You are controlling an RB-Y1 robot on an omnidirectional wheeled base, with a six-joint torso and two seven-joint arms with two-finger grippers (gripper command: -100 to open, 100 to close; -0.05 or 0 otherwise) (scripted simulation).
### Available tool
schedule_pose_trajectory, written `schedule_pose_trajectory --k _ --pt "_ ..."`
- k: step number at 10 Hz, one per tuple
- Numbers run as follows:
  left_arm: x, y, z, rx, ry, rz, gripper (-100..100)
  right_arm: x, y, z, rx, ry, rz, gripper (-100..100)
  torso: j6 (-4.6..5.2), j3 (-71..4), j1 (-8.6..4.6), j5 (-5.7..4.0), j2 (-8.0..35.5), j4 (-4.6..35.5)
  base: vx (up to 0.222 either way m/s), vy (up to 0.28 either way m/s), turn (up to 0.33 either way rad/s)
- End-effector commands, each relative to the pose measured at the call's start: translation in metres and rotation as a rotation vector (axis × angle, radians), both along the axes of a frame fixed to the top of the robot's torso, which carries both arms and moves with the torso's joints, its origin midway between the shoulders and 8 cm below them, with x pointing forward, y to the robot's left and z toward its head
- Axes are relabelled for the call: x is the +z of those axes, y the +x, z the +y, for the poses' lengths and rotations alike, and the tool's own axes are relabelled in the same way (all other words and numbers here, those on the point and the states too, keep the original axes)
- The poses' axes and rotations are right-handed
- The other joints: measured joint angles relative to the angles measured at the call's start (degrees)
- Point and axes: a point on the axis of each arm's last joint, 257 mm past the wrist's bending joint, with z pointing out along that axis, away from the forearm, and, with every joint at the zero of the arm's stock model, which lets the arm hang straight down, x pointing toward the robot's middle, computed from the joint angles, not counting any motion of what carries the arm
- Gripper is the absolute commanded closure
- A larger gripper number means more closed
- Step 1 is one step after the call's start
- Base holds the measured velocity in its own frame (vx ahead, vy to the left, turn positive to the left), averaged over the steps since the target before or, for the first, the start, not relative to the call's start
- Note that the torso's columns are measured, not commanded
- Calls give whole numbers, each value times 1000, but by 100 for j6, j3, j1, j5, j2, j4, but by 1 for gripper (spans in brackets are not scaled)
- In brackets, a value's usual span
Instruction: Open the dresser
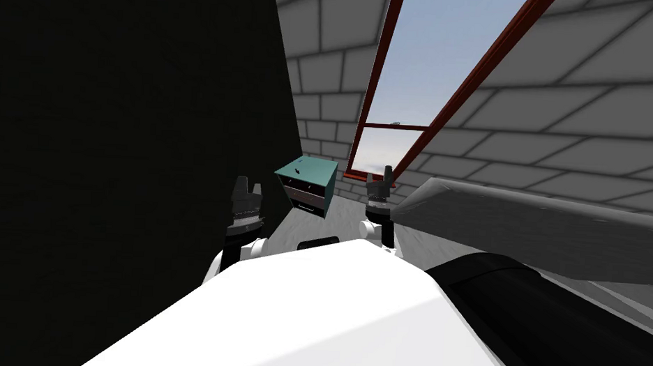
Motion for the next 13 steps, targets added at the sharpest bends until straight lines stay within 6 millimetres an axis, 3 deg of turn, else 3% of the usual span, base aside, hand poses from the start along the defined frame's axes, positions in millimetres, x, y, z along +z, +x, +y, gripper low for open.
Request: schedule_pose_trajectory --k 1,9,10,13 --pt "0 0 0 0 0 0 0 0 0 0 0 0 0 0 0 -467 0 0 232 235 0 0 0" --pt "0 0 0 0 0 0 0 0 0 0 0 0 0 0 0 -7073 0 0 3539 3537 0 0 0" --pt "-8 4 -5 -19 36 18 -100 0 0 0 0 0 0 0 0 -7919 0 0 3962 3960 32 2 -39" --pt "-32 14 -13 -45 90 60 -100 0 0 0 0 0 0 0 1 -8462 6 2 4205 4217 77 19 -68"
